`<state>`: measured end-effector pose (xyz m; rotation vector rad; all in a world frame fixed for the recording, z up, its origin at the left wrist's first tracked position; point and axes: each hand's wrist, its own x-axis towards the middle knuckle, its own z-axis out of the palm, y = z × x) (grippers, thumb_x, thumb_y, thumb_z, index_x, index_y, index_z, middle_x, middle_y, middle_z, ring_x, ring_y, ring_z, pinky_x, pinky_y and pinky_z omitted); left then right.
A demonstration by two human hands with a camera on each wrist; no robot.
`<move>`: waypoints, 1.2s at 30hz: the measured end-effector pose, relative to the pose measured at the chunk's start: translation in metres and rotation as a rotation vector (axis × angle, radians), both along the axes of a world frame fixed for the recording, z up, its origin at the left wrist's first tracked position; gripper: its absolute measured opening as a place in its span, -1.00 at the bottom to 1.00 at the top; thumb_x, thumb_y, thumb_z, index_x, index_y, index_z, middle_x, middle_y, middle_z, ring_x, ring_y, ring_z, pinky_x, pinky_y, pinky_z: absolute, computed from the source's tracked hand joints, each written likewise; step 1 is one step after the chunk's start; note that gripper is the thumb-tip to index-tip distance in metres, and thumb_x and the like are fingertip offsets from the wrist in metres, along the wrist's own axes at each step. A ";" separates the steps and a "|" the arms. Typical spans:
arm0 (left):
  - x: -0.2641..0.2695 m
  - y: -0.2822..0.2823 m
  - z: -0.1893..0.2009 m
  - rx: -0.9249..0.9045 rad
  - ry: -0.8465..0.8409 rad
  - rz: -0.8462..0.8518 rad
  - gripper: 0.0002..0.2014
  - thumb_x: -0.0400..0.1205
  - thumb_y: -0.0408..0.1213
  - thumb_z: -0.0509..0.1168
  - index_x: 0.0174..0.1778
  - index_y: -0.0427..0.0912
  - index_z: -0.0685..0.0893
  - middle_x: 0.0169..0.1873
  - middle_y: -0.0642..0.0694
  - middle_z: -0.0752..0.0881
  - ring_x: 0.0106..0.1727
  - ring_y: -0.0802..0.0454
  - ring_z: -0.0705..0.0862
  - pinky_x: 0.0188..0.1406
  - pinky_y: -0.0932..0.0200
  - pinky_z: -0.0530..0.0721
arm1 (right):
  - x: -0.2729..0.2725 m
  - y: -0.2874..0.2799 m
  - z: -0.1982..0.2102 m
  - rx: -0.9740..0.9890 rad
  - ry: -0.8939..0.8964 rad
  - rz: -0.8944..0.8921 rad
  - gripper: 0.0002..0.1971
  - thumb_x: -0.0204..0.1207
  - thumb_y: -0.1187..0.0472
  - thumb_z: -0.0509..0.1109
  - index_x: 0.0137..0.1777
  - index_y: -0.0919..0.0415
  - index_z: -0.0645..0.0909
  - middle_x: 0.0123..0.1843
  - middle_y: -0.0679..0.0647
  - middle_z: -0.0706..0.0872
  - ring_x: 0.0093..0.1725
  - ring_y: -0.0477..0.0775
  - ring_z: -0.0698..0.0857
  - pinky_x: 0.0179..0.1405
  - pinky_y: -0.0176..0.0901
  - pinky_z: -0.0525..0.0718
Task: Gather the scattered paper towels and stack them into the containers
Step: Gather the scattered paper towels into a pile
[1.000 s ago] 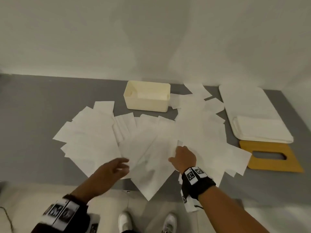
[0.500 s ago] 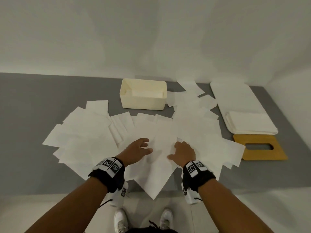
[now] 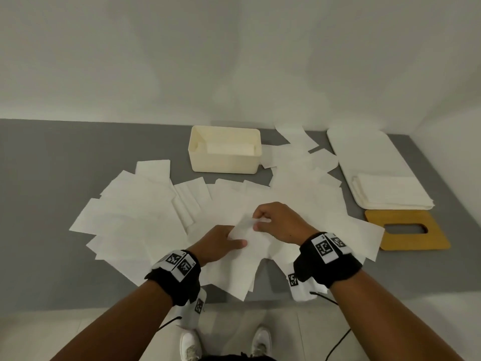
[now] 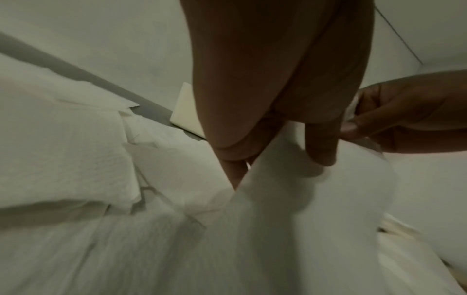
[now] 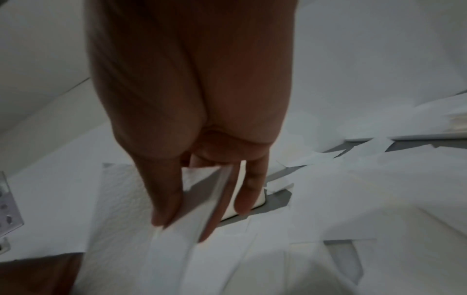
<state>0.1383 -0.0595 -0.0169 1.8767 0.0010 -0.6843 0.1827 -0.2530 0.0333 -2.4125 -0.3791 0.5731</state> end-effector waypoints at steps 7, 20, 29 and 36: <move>-0.023 0.052 -0.002 -0.071 0.037 0.388 -0.77 0.60 -0.19 0.42 -0.02 -0.33 0.75 -0.11 -0.32 0.80 -0.20 -0.12 0.78 -0.15 -0.06 0.77 | 0.030 0.016 -0.024 0.053 0.000 -0.247 -0.82 0.53 0.06 0.38 -0.28 0.07 0.64 -0.30 -0.05 0.72 -0.13 0.08 0.74 -0.12 -0.14 0.61; -0.067 0.118 -0.013 -0.201 0.086 0.767 -0.79 0.65 -0.30 0.35 0.17 -0.27 0.69 0.02 -0.32 0.78 -0.06 -0.21 0.76 -0.34 0.07 0.73 | 0.083 0.075 -0.081 -0.382 0.064 -0.296 -0.38 0.46 -0.07 0.44 0.44 0.23 0.43 0.43 0.20 0.47 0.39 0.21 0.53 0.29 -0.01 0.52; -0.052 0.118 -0.011 -0.233 0.141 0.780 -0.77 0.75 -0.27 0.17 0.18 -0.25 0.68 0.09 -0.28 0.76 0.06 -0.22 0.74 -0.05 -0.01 0.74 | 0.071 0.065 -0.058 0.078 -0.142 -0.274 -0.76 0.42 0.28 0.42 -0.36 0.04 0.44 -0.32 -0.09 0.55 -0.19 0.08 0.58 -0.36 -0.29 0.38; -0.027 0.108 0.002 -0.258 0.131 0.723 -0.74 0.75 -0.29 0.16 0.20 -0.32 0.68 0.17 -0.39 0.72 0.01 -0.20 0.72 0.13 -0.17 0.68 | 0.034 0.043 0.020 0.434 0.222 -0.073 -0.82 0.45 0.34 0.51 0.02 0.15 0.70 -0.01 -0.03 0.74 -0.10 -0.09 0.71 -0.17 -0.31 0.61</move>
